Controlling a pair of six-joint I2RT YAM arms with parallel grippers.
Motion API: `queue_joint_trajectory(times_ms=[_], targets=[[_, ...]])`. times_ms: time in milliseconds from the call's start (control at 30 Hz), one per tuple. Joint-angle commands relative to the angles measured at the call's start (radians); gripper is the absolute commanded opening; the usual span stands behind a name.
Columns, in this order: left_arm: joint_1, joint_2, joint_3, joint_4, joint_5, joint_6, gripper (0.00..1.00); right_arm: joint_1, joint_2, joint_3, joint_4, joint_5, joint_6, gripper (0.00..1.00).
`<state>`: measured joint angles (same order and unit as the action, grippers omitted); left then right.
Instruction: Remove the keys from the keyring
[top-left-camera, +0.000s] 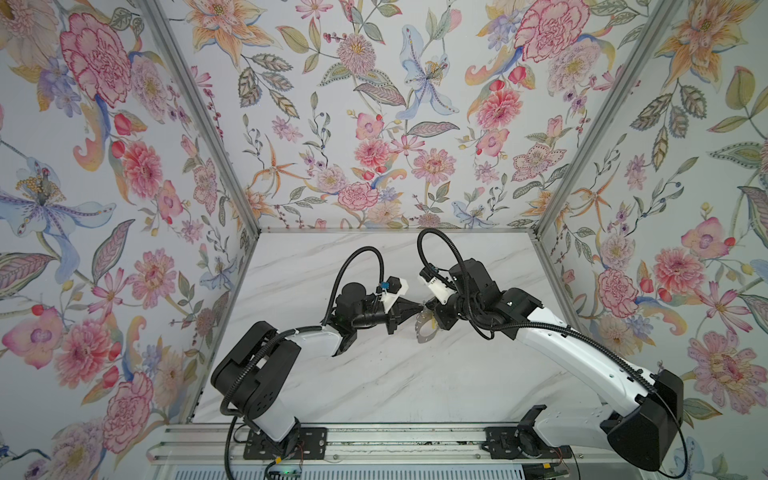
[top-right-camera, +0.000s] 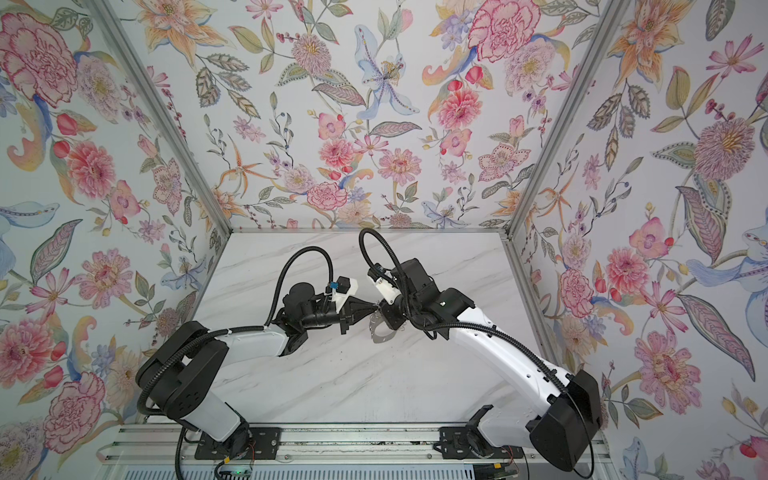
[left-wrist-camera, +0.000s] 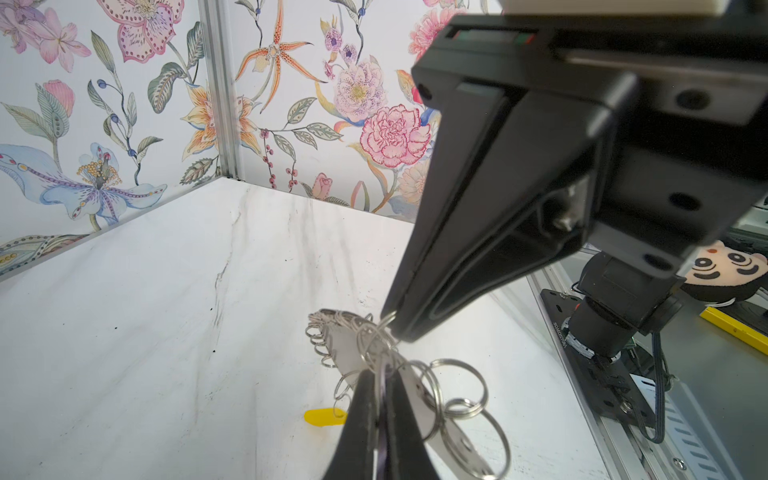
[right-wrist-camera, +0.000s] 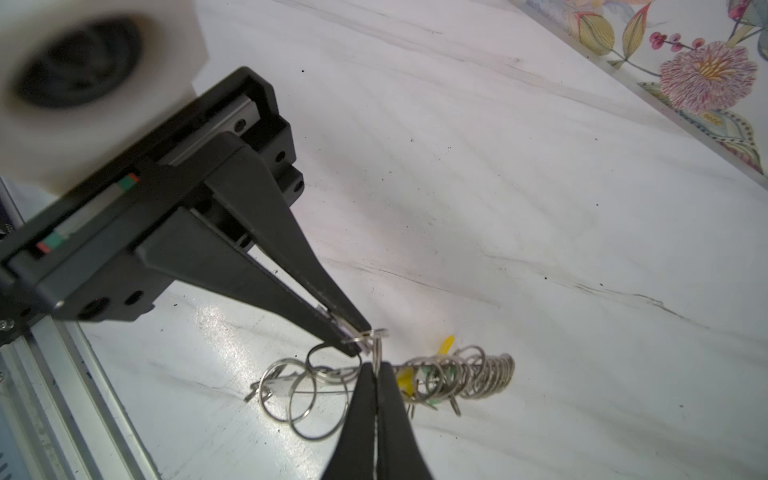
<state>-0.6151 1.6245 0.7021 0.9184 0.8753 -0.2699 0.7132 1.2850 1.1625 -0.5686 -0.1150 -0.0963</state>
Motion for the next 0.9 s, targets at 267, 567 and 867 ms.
queue_joint_trajectory(times_ms=[267, 567, 867], targets=[[0.017, -0.016, -0.010, -0.038, -0.067, 0.016, 0.00, -0.134, -0.168, -0.138, 0.197, -0.220, 0.081, 0.00], [0.015, -0.018, -0.015, -0.028, -0.066, 0.006, 0.00, -0.193, -0.246, -0.266, 0.380, -0.301, 0.159, 0.00], [0.007, -0.016, -0.011, -0.031, -0.070, 0.003, 0.00, -0.218, -0.290, -0.411, 0.675, -0.361, 0.297, 0.00]])
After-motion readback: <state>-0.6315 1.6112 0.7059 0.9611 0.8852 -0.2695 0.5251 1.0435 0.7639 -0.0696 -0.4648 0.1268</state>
